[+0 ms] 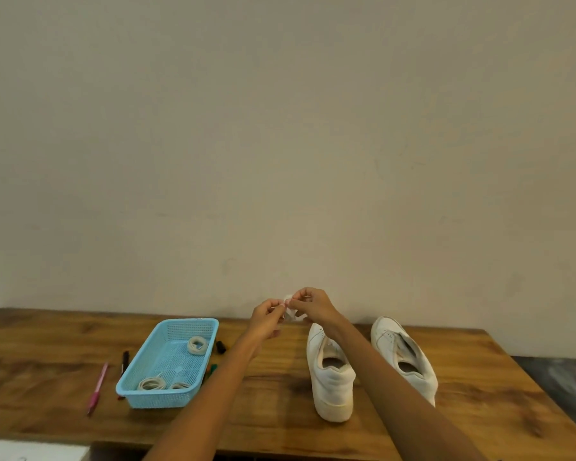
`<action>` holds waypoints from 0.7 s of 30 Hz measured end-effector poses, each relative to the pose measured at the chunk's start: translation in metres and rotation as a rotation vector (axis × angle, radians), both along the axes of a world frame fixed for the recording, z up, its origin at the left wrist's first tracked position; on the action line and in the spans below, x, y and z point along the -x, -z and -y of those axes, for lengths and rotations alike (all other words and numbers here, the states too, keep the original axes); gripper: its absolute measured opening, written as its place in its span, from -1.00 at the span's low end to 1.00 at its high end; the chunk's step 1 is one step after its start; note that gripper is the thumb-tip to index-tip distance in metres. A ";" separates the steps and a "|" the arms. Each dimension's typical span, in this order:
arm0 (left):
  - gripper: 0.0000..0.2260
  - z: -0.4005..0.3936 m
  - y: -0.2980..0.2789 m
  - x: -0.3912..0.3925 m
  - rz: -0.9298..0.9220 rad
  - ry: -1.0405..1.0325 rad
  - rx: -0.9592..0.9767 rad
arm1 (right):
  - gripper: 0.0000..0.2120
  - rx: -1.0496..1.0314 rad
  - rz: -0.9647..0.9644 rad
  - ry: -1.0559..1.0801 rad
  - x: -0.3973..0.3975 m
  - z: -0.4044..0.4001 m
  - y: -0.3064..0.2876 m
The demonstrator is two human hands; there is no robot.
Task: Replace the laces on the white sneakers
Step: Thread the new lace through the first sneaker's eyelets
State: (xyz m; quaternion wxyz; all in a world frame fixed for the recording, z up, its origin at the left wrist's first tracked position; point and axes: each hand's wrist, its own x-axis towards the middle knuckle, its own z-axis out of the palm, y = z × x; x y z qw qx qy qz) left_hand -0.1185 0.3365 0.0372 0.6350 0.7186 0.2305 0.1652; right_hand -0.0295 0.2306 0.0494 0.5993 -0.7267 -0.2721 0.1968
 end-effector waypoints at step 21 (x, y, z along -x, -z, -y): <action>-0.61 -0.008 -0.008 -0.022 -0.068 0.073 -0.543 | -0.89 0.035 0.422 0.020 -0.014 -0.005 -0.024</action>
